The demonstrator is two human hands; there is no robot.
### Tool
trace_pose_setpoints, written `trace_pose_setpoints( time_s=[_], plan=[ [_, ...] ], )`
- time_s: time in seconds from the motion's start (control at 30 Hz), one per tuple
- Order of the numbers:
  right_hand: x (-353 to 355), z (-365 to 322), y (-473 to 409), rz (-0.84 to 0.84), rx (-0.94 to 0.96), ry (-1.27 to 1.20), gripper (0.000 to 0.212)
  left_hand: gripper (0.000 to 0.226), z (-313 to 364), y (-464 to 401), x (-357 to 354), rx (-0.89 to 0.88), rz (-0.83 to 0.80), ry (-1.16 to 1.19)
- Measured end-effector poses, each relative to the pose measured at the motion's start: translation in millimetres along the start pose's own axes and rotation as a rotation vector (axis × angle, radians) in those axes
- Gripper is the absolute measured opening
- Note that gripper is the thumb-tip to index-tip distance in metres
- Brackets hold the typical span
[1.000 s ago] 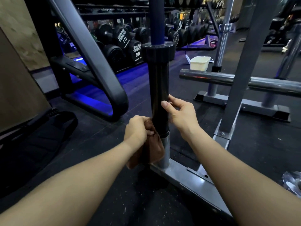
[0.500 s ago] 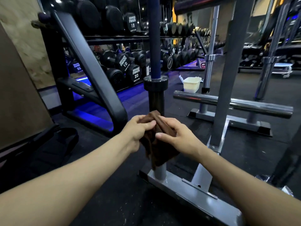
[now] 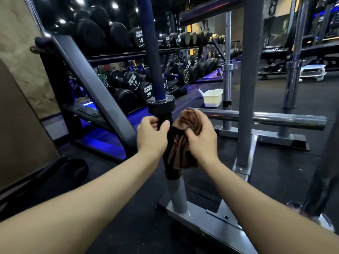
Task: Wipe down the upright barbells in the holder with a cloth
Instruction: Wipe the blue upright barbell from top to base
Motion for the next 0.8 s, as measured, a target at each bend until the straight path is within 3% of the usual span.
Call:
trace_pose_setpoints(
  time_s=[0.07, 0.2, 0.33, 0.5, 0.73, 0.8],
  plan=[
    [-24.0, -4.8, -8.1, -0.061, 0.010, -0.159, 0.059, 0.038, -5.2, -11.5, 9.3, 0.029, 0.086, -0.007],
    [-45.7, 2.3, -12.4, -0.092, -0.026, -0.287, 0.039, 0.025, -12.9, -24.1, -12.2, 0.039, -0.098, 0.128],
    [-46.5, 33.0, 4.8, -0.180, -0.080, -0.205, 0.024, 0.035, -19.3, -36.1, -20.5, 0.054, -0.169, 0.188],
    [-50.7, 63.8, 39.1, -0.372, -0.187, -0.064, 0.024, 0.020, -18.2, -40.4, -18.3, 0.000, -0.155, 0.109],
    [-42.7, 15.1, 4.1, -0.184, 0.002, -0.042, 0.044, 0.028, -12.6, -37.8, -18.1, -0.064, -0.155, 0.049],
    [-43.1, 9.8, 5.4, -0.193, 0.040, -0.046, 0.044, 0.049, -10.4, -34.2, -28.2, -0.037, -0.200, 0.069]
  ],
)
Point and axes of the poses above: each hand's wrist, its own y-axis away from the middle knuckle, its own x-axis out of the back of the hand, z = x × y, the point moved 9 cm from there along -y, towards the middle knuckle, and after that the axes turned 15 degrees about x, right-handed, at the moved point
